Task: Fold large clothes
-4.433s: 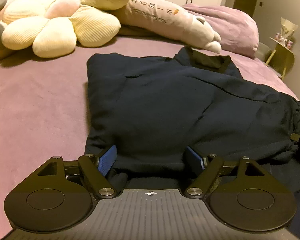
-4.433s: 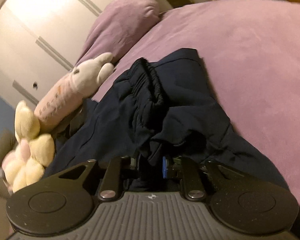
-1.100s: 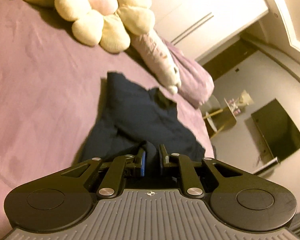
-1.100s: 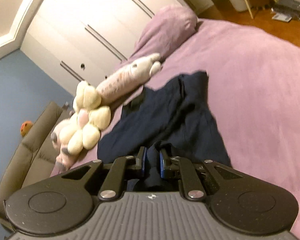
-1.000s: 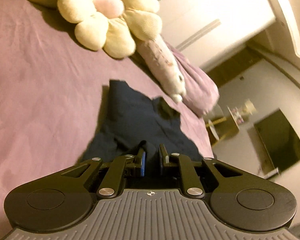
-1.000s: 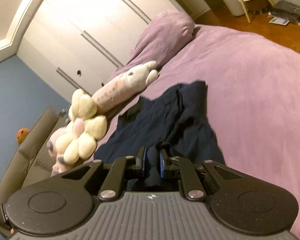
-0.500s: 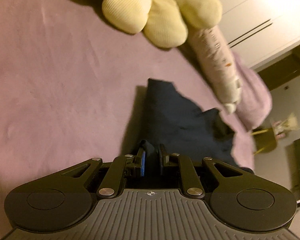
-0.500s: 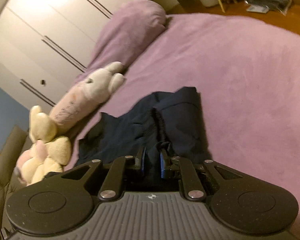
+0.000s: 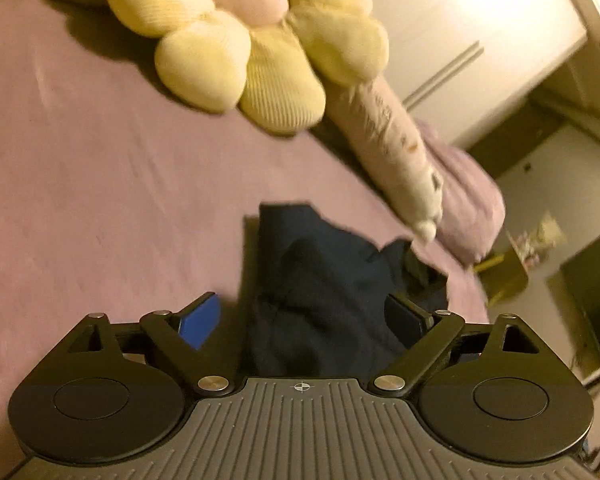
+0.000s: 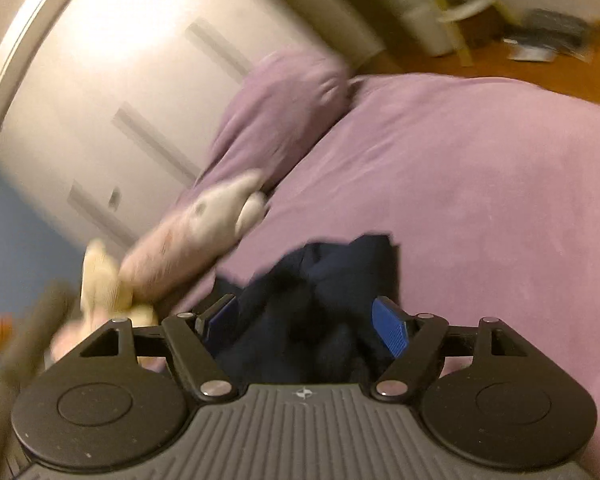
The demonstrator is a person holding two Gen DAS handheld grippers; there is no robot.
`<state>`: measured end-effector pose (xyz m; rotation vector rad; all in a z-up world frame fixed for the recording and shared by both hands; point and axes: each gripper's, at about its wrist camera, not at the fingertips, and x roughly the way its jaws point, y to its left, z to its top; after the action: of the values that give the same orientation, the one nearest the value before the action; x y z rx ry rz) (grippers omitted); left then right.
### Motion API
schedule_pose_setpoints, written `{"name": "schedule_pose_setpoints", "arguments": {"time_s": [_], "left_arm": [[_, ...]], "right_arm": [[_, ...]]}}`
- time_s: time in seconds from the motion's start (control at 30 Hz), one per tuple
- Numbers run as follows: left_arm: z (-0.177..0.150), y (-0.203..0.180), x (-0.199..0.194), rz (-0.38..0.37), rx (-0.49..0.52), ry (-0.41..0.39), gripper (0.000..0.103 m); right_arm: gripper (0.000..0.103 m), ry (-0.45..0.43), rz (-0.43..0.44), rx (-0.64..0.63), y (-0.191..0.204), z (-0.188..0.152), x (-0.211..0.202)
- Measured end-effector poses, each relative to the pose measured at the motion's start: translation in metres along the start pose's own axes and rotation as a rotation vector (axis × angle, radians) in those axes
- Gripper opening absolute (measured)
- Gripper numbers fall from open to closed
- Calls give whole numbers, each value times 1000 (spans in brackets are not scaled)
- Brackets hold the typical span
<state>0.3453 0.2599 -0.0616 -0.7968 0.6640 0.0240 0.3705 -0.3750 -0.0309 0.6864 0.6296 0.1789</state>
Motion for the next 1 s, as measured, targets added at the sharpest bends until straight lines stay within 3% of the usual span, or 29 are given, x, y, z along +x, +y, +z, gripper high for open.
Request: {"name": "schedule_pose_setpoints", "arguments": {"time_s": [0.17,0.2,0.23,0.3,0.4,0.5,0.77,0.9,1.0], "left_arm": [[-9,0,31,59,56,122,95],[-10,-4,34,60,74,123,92],[-10,-7,35,52,94,120,81],[-11,-14,36,85,136,113,57],[-15,-28,29,107,219,91,40],[-20,-45,18,131,280,54,18],[9,-102,-28,53,356,-112,14],[41,-138,-19,76,408,-200,14],[68,-155,4,135,415,-260,14]], "right_arm": [[75,67,-89,-235,22,-13,30],[74,81,-104,-252,25,-13,38],[72,94,-111,-261,27,-14,46],[48,109,-121,-290,33,-16,55],[23,87,-155,-387,49,-24,52],[10,31,-197,-491,69,-34,36],[9,-121,-127,-529,114,-15,-2],[9,-191,-124,-535,139,17,14],[8,-235,-166,-508,155,50,44]]}}
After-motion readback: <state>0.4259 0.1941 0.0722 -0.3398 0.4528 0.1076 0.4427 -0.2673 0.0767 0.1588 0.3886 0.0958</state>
